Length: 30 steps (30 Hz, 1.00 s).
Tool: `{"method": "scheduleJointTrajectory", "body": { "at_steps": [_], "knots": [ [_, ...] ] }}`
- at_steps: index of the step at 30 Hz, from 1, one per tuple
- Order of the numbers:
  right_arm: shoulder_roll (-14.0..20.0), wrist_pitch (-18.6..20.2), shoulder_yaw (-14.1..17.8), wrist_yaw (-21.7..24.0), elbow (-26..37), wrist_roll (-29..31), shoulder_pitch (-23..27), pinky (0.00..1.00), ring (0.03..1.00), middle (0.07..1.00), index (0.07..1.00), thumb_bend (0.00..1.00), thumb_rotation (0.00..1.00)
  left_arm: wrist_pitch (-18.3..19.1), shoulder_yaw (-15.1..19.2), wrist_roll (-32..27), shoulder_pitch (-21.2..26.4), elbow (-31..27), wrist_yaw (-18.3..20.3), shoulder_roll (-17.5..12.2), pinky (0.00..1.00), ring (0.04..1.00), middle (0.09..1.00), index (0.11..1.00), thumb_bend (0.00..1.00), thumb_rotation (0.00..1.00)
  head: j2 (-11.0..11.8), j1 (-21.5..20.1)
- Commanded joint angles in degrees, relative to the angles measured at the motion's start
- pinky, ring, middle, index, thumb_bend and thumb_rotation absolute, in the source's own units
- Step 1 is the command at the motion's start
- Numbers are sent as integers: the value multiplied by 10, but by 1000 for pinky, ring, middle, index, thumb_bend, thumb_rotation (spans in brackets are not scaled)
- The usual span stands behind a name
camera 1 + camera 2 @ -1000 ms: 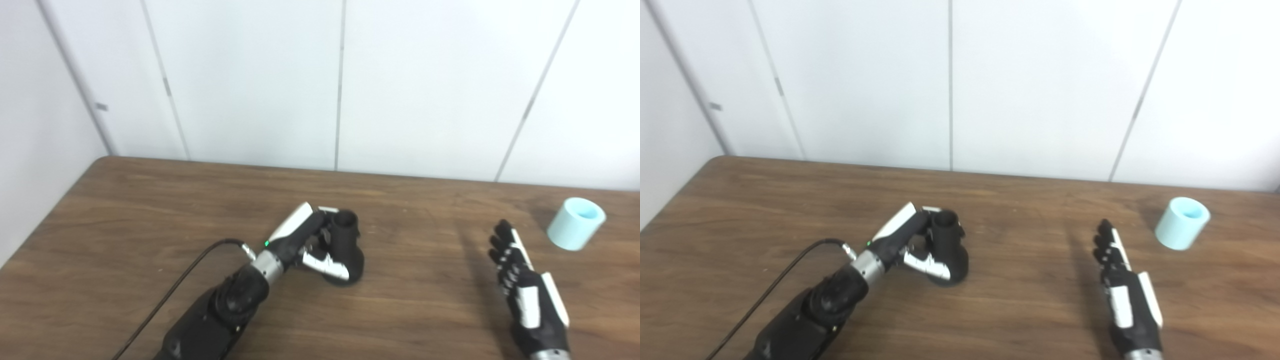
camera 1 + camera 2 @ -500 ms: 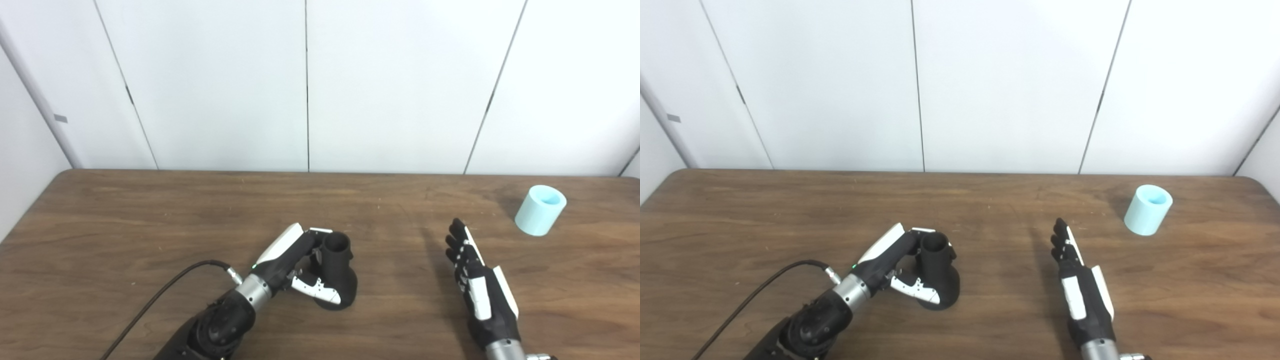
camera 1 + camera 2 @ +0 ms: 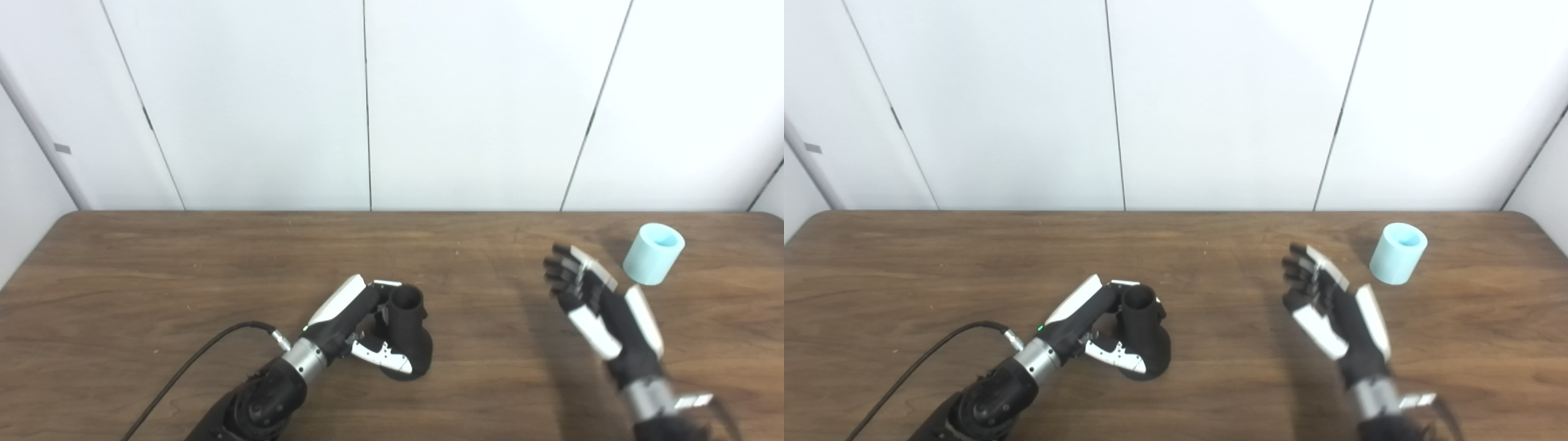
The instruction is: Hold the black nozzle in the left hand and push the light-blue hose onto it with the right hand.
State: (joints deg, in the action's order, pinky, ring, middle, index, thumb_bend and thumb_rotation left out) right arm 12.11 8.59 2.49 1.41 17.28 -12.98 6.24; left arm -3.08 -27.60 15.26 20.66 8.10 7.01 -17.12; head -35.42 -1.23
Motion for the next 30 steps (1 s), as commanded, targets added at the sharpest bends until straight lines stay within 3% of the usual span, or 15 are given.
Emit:
{"method": "scheduleJointTrajectory", "body": {
  "at_steps": [1, 7, 13, 17, 19, 21, 25, 30],
  "knots": [
    [55, -22, -1, 16, 25, -43, 46, 624, 703, 738, 817, 733, 619, 43, -28, 53, -47, 59, 40, -14, 358, 431, 504, 465, 524, 0, -1, 0],
    [178, -35, -7, 52, 8, -122, 141, 673, 752, 744, 745, 826, 520, 43, -28, 54, -47, 63, 36, -9, 365, 432, 504, 465, 524, 0, 3, 3],
    [220, -64, 0, 39, -54, -150, 211, 693, 757, 744, 728, 857, 465, 46, -27, 53, -45, 65, 37, -6, 381, 446, 504, 465, 524, 0, 4, 5],
    [244, -86, 2, 28, -101, -186, 243, 630, 728, 745, 732, 837, 384, 43, -25, 53, -45, 66, 37, -8, 362, 431, 503, 466, 524, 0, 2, 5],
    [253, -63, 0, 30, -113, -228, 253, 615, 722, 748, 728, 839, 370, 43, -25, 54, -46, 67, 37, -9, 367, 436, 503, 466, 524, 0, 3, 2],
    [256, 0, -9, 47, -114, -294, 261, 608, 717, 752, 729, 845, 375, 45, -26, 56, -46, 66, 37, -10, 387, 453, 506, 464, 524, 0, 3, 1],
    [258, 89, -28, 84, -123, -374, 276, 617, 727, 764, 740, 871, 427, 42, -26, 59, -47, 66, 37, -10, 401, 463, 509, 460, 523, 0, 2, 2],
    [272, 115, -37, 122, -169, -367, 295, 604, 716, 774, 754, 897, 364, 39, -24, 54, -46, 67, 39, -11, 374, 444, 507, 462, 524, 0, 2, 2]
  ]
}}
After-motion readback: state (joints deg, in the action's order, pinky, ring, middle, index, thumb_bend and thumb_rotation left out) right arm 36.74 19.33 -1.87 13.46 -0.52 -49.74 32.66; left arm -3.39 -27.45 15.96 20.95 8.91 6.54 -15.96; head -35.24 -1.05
